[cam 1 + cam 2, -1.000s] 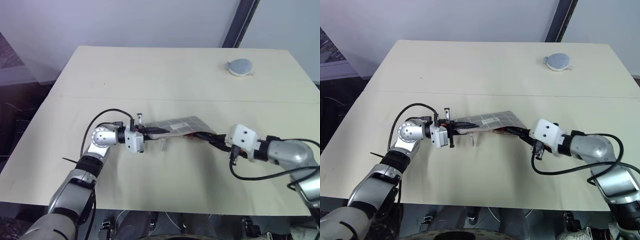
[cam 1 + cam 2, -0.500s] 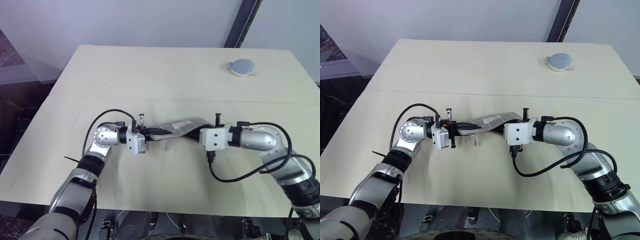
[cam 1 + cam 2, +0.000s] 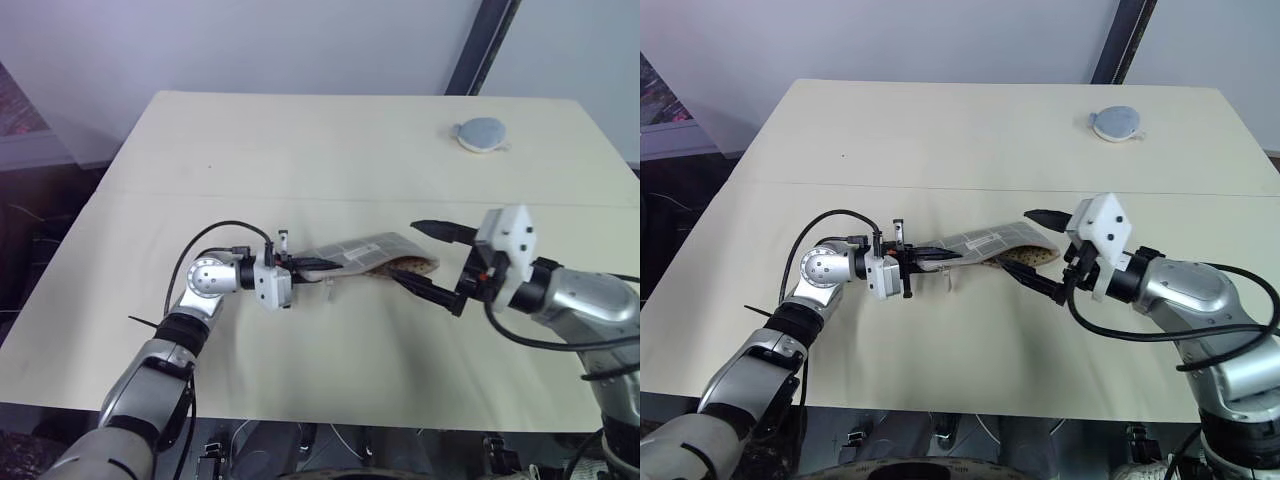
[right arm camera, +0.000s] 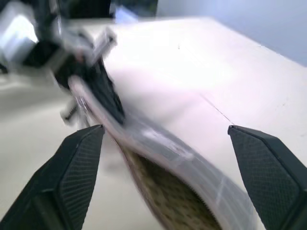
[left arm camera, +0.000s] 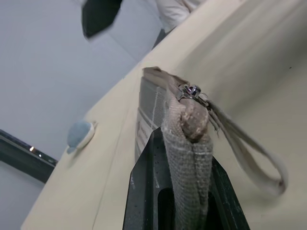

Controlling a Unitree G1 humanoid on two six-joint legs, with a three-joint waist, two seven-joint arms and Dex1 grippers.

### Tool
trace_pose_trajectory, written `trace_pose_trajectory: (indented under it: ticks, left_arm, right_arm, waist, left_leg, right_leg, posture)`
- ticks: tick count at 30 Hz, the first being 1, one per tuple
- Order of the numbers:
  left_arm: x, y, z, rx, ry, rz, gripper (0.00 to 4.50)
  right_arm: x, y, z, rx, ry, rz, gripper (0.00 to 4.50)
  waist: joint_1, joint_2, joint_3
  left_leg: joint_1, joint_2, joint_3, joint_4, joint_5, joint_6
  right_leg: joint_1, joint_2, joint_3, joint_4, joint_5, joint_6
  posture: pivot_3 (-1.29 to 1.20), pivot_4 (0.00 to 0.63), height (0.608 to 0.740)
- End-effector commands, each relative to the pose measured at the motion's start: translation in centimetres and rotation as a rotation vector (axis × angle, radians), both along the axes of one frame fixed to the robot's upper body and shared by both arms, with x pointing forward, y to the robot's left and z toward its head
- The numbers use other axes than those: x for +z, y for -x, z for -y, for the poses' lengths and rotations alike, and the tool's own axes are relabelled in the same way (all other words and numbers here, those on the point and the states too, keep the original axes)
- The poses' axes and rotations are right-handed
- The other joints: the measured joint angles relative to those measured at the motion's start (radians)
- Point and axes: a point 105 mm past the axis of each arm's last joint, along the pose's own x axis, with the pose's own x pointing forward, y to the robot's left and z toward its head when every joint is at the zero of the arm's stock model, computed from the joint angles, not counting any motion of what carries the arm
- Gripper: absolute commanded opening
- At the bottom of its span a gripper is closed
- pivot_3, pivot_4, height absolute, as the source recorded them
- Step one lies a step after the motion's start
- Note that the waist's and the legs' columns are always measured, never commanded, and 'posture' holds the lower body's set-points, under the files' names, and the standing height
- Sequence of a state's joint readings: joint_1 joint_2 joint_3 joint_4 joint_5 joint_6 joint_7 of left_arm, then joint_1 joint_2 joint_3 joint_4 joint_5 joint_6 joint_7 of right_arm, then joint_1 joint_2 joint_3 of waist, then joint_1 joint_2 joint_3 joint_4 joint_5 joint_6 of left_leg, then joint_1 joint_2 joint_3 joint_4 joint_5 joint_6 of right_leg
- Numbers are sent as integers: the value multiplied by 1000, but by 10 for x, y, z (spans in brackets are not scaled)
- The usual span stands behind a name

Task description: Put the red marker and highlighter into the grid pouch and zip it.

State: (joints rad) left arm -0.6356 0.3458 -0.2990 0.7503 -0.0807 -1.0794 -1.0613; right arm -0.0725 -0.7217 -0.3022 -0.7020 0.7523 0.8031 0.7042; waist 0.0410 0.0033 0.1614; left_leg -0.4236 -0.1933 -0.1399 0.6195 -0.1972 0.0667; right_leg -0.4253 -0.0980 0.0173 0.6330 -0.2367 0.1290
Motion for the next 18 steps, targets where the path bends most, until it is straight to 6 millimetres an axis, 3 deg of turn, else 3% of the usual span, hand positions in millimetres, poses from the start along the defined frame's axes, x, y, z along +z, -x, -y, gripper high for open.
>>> trace_pose_trajectory:
  ticks: [1, 3, 9, 13, 18]
  left_arm:
    - [15, -14, 11, 54, 54, 34, 0]
    - [21, -18, 20, 67, 74, 45, 0]
    - [22, -12, 39, 14, 23, 121, 0]
    - [20, -18, 42, 40, -16, 147, 0]
    - [22, -25, 41, 80, -4, 156, 0]
  right_arm:
    - [-29, 21, -7, -14, -47, -222, 4289]
    - [-46, 30, -18, -22, -90, -305, 4289]
    - [-79, 5, -31, -197, -145, -359, 4289]
    - [-73, -18, -35, -255, -239, -337, 4289]
    - [-66, -24, -49, -210, -317, -347, 4289]
  waist:
    - [5, 0, 0]
    - [10, 0, 0]
    - [-7, 0, -1]
    - [-3, 0, 0]
    - [-2, 0, -1]
  left_leg:
    - [0, 0, 0, 0, 0, 0]
    - [0, 0, 0, 0, 0, 0]
    - [-1, 0, 2, 1, 0, 0]
    - [-1, 0, 1, 2, 0, 0]
    - [-1, 0, 1, 3, 0, 0]
  right_leg:
    - [0, 0, 0, 0, 0, 0]
    - [0, 0, 0, 0, 0, 0]
    - [1, 0, 1, 0, 1, 1]
    - [-1, 1, 1, 1, 1, 2]
    - [-1, 1, 0, 1, 2, 4]
  posture:
    - [0, 150, 740]
    - [0, 150, 740]
    - [0, 150, 740]
    - [0, 150, 740]
    - [0, 150, 740]
